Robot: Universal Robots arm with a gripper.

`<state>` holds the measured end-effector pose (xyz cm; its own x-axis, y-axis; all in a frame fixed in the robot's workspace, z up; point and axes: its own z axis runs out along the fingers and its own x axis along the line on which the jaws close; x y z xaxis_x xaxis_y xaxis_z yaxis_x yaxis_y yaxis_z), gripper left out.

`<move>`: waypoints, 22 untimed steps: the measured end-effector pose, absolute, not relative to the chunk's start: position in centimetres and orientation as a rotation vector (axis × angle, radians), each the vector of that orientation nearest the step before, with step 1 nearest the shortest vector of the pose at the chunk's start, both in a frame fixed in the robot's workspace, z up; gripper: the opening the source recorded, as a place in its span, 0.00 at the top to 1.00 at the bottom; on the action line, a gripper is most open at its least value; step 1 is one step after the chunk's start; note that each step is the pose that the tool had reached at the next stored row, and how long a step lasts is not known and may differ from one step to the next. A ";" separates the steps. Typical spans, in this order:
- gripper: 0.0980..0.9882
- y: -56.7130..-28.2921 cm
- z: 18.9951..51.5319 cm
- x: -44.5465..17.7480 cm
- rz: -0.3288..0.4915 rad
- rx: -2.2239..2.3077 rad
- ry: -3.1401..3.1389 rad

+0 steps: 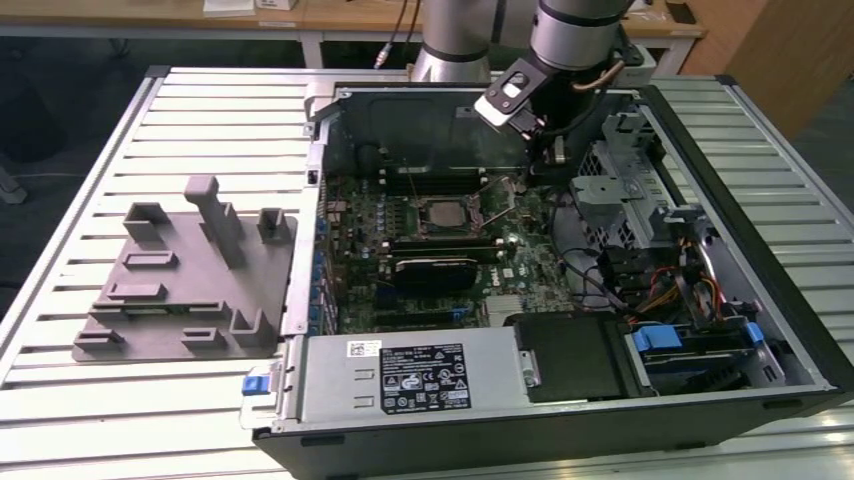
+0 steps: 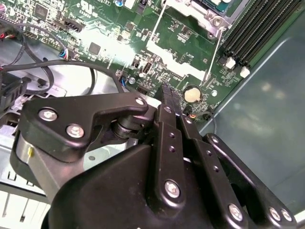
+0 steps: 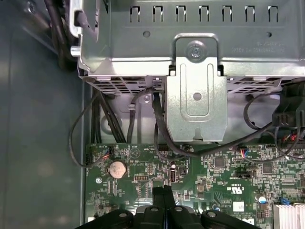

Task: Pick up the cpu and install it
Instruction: 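Close the cpu cover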

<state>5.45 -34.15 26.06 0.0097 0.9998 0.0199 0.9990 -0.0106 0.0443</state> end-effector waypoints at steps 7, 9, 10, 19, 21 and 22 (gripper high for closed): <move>0.99 -34.1 25.4 5.4 0.071 2.220 2.197; 0.99 -34.1 25.2 5.4 0.071 2.220 2.197; 0.99 -34.2 25.2 5.4 0.071 2.220 2.197; 0.99 -34.1 24.7 5.4 0.071 2.220 2.197; 0.99 -34.1 24.5 5.4 0.071 2.220 2.197; 0.99 -34.1 24.3 5.4 0.071 2.220 2.197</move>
